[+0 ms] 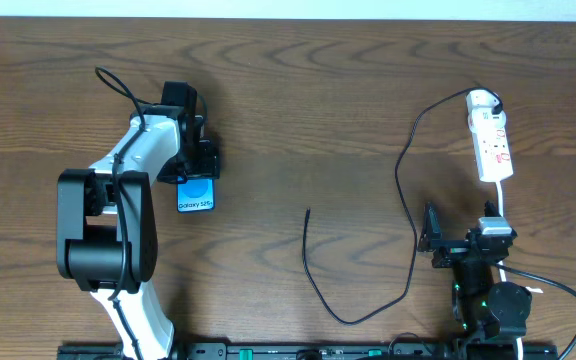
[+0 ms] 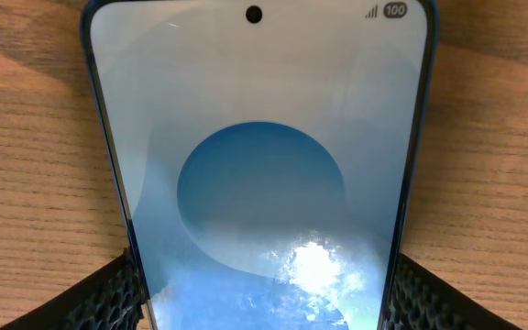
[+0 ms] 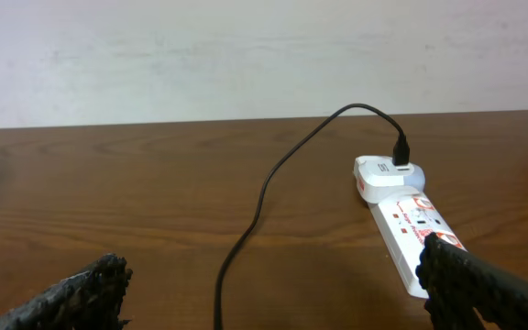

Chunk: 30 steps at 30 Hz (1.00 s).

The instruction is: Plug charger to phone and switch on socket

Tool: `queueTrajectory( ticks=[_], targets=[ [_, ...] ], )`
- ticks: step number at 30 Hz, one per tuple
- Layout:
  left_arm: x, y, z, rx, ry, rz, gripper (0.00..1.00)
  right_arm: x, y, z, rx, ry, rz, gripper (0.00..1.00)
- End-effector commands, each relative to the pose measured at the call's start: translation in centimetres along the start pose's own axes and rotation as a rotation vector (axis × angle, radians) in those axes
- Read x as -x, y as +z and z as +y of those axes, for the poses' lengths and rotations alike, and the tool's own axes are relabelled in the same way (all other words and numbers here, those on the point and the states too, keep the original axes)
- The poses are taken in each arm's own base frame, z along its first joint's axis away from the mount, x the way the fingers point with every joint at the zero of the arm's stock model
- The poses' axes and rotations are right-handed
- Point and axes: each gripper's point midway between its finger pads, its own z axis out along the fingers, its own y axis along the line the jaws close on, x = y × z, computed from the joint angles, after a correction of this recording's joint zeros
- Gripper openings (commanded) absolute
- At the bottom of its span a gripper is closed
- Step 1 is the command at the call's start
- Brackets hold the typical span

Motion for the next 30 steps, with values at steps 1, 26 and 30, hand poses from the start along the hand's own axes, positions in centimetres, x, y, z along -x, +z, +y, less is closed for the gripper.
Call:
queueTrajectory(
  ticks=[1, 26, 30],
  targets=[
    [-1.2, 1.5, 0.7, 0.033, 0.003, 0.050, 0.30, -0.2, 0.0, 0.1, 0.002, 0.010, 0.003, 0.99],
    [-0.5, 0.1, 0.6, 0.027, 0.002, 0.008, 0.07, -0.2, 0.0, 0.1, 0.002, 0.009, 0.002, 0.99],
    [0.0, -1.1, 0.6, 0.023, 0.002, -0.029, 0.07, -0.2, 0.0, 0.1, 0.002, 0.009, 0.003, 0.99]
  ],
)
